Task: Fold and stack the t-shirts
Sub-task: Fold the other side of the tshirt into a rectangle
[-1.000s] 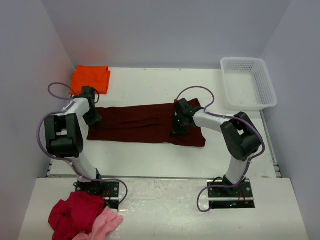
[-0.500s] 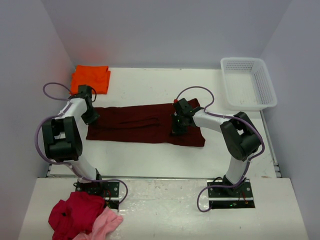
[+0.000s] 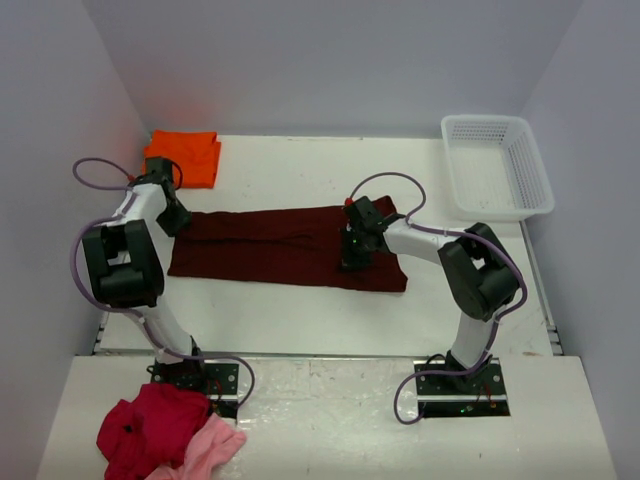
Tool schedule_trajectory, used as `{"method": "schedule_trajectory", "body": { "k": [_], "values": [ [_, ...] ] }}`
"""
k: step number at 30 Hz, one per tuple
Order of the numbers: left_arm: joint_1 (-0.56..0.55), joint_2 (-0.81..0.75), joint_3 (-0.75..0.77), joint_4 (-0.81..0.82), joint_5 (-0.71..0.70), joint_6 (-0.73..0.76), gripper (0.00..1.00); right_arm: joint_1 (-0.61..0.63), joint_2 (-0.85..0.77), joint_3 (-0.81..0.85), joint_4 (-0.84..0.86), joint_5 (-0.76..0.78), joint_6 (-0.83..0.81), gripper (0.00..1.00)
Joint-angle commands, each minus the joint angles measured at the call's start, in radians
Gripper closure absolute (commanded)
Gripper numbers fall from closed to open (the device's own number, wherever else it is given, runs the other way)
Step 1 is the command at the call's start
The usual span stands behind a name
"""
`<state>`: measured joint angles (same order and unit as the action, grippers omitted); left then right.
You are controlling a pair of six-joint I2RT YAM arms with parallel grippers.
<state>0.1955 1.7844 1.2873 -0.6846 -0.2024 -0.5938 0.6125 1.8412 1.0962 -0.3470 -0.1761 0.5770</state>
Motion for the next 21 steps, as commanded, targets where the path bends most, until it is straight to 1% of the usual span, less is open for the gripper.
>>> {"method": "schedule_trajectory", "body": {
  "k": [1, 2, 3, 4, 5, 7, 9, 14, 18, 19, 21],
  "values": [
    [0.012, 0.044, 0.03, 0.049, 0.021, -0.04, 0.61, 0.013, 0.042, 0.005, -0.01, 0.018, -0.005, 1.0],
    [0.013, 0.044, 0.027, 0.057, 0.017, -0.044, 0.52, 0.016, 0.044, 0.005, -0.01, 0.018, -0.005, 1.0],
    [0.013, 0.047, 0.027, 0.06, 0.018, -0.049, 0.47, 0.016, 0.044, 0.005, -0.012, 0.017, -0.005, 1.0],
    [0.013, 0.044, 0.03, 0.054, 0.006, -0.064, 0.38, 0.016, 0.044, 0.008, -0.014, 0.021, -0.005, 1.0],
    [0.013, 0.037, 0.027, 0.053, -0.005, -0.069, 0.36, 0.018, 0.046, 0.008, -0.012, 0.023, -0.006, 1.0],
    [0.013, -0.008, 0.011, 0.054, -0.064, -0.084, 0.35, 0.02, 0.049, 0.014, -0.015, 0.018, -0.005, 1.0],
    [0.01, -0.087, -0.026, 0.062, -0.097, -0.089, 0.34, 0.026, 0.047, 0.017, -0.02, 0.026, -0.006, 1.0],
    [-0.019, -0.229, -0.052, 0.068, -0.172, -0.044, 0.33, 0.044, 0.017, 0.03, -0.044, 0.093, 0.007, 1.0],
    [-0.096, -0.311, -0.052, 0.025, -0.244, 0.006, 0.34, 0.079, -0.019, 0.082, -0.107, 0.156, 0.012, 1.0],
    [-0.134, -0.324, -0.055, 0.025, -0.247, 0.037, 0.34, 0.098, -0.04, 0.09, -0.142, 0.173, 0.012, 1.0],
    [-0.178, -0.344, -0.054, 0.014, -0.27, 0.052, 0.34, 0.112, -0.065, 0.122, -0.176, 0.219, 0.012, 1.0]
  ]
}}
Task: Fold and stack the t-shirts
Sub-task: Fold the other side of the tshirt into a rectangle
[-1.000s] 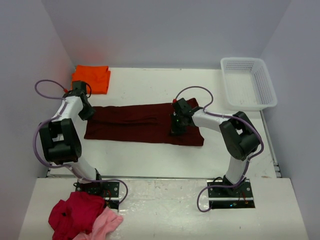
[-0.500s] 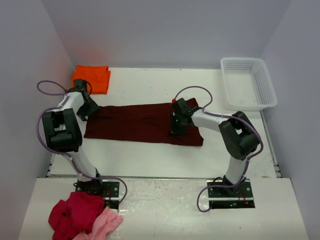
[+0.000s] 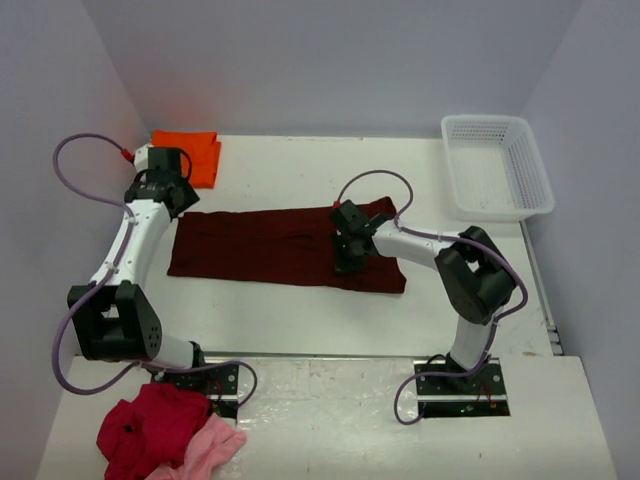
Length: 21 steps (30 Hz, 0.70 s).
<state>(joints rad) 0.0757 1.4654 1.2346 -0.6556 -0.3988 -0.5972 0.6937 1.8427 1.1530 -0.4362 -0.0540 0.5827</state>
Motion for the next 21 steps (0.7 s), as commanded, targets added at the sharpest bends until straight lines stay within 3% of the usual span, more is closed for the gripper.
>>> {"method": "schedule_trajectory", "body": {
  "k": [1, 3, 6, 8, 10, 11, 12, 13, 15, 16, 21],
  "values": [
    [-0.101, -0.025, -0.001, -0.016, -0.074, 0.072, 0.34, 0.036, -0.091, 0.073, -0.116, 0.105, 0.009, 1.0],
    [-0.138, -0.014, -0.006, -0.015, -0.054, 0.089, 0.35, 0.038, -0.115, 0.099, -0.145, 0.117, 0.011, 0.98],
    [-0.165, 0.059, -0.014, -0.012, 0.015, 0.135, 0.41, 0.04, -0.169, 0.12, -0.223, 0.175, 0.012, 0.72],
    [-0.177, 0.103, -0.008, -0.024, 0.034, 0.155, 0.5, 0.041, -0.184, 0.129, -0.26, 0.213, 0.011, 0.63],
    [-0.182, 0.142, -0.007, -0.042, 0.054, 0.16, 0.73, 0.038, -0.192, 0.132, -0.298, 0.274, 0.005, 0.55],
    [-0.182, 0.17, -0.009, -0.042, 0.07, 0.16, 0.92, 0.036, -0.194, 0.136, -0.309, 0.292, 0.002, 0.53],
    [-0.182, 0.177, -0.012, -0.042, 0.093, 0.155, 1.0, 0.029, -0.192, 0.136, -0.321, 0.302, -0.003, 0.54],
    [-0.182, 0.185, -0.011, -0.042, 0.11, 0.152, 1.0, 0.024, -0.192, 0.134, -0.325, 0.306, -0.012, 0.6],
    [-0.182, 0.199, -0.014, -0.03, 0.156, 0.157, 1.0, 0.006, -0.177, 0.14, -0.326, 0.31, -0.017, 0.91],
    [-0.183, 0.205, -0.012, -0.032, 0.167, 0.157, 1.0, -0.026, -0.168, 0.145, -0.325, 0.303, -0.02, 1.0],
    [-0.182, 0.228, -0.003, -0.035, 0.154, 0.151, 1.0, -0.163, -0.059, 0.25, -0.323, 0.178, -0.052, 1.0]
  ]
}}
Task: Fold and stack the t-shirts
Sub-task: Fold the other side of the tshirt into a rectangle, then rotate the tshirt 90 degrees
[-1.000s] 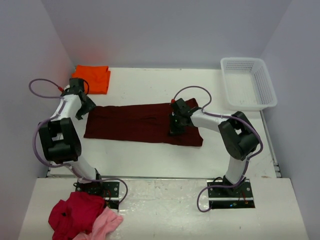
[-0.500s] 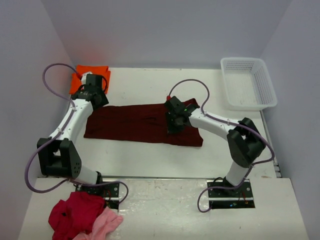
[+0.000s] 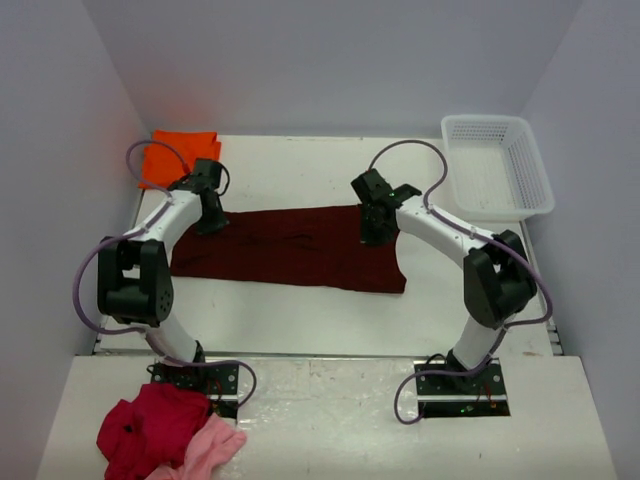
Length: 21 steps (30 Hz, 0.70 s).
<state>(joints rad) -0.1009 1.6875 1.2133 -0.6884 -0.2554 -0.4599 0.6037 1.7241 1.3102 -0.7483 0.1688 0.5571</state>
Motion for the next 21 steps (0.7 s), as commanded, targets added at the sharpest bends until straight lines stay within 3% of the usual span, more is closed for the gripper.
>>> {"method": "schedule_trajectory", "body": {
  "k": [1, 8, 21],
  "values": [
    [-0.005, 0.015, 0.025, -0.008, -0.002, 0.012, 1.0, -0.082, 0.077, 0.112, -0.011, -0.054, -0.032, 1.0],
    [0.0, 0.138, 0.126, -0.06, -0.019, -0.013, 1.0, -0.131, 0.236, 0.256, -0.033, -0.103, -0.066, 1.0],
    [0.003, 0.259, 0.189, -0.085, 0.019, 0.009, 1.0, -0.147, 0.359, 0.308, -0.057, -0.21, -0.112, 1.0]
  ]
}}
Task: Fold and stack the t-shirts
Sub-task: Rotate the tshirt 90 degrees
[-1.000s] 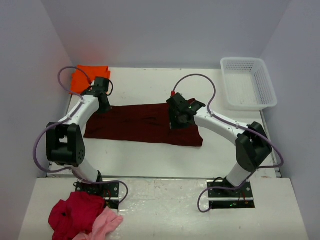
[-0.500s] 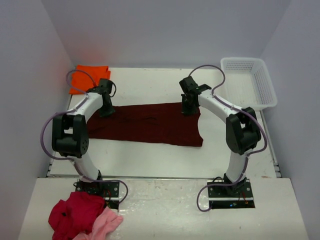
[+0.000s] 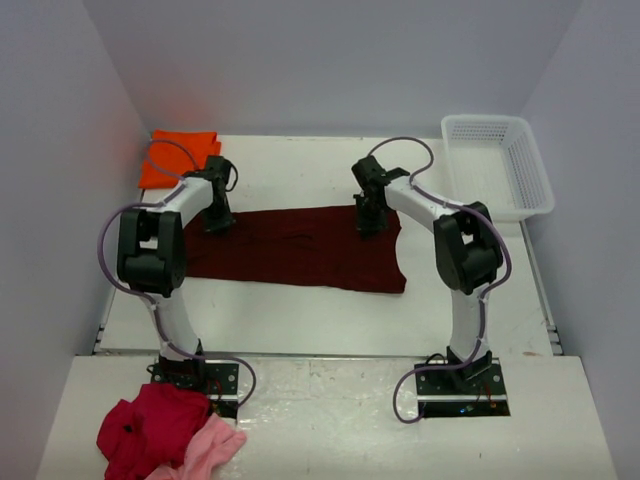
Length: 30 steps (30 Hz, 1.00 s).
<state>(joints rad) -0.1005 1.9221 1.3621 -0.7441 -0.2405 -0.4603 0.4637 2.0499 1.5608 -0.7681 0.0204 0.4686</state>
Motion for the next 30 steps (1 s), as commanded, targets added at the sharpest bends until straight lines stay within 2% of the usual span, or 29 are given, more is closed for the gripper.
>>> {"method": "schedule_trajectory", "body": {
  "k": [1, 8, 17, 26, 30],
  "values": [
    [0.001, 0.034, 0.037, -0.034, 0.007, 0.009, 1.0, -0.007, 0.044, 0.071, -0.046, -0.057, -0.024, 1.0],
    [0.004, 0.066, 0.011, -0.054, 0.052, -0.023, 1.0, -0.01, 0.133, 0.14, -0.146, -0.066, -0.045, 1.0],
    [0.007, 0.087, -0.04, -0.075, 0.041, -0.052, 1.0, -0.031, 0.203, 0.229, -0.204, -0.048, -0.068, 1.0],
    [0.005, 0.019, -0.153, -0.069, 0.079, -0.069, 1.0, -0.076, 0.335, 0.455, -0.326, -0.042, -0.131, 1.0],
    [0.001, -0.014, -0.21, -0.035, 0.153, -0.063, 1.0, -0.092, 0.384, 0.56, -0.358, -0.069, -0.151, 1.0]
  ]
}}
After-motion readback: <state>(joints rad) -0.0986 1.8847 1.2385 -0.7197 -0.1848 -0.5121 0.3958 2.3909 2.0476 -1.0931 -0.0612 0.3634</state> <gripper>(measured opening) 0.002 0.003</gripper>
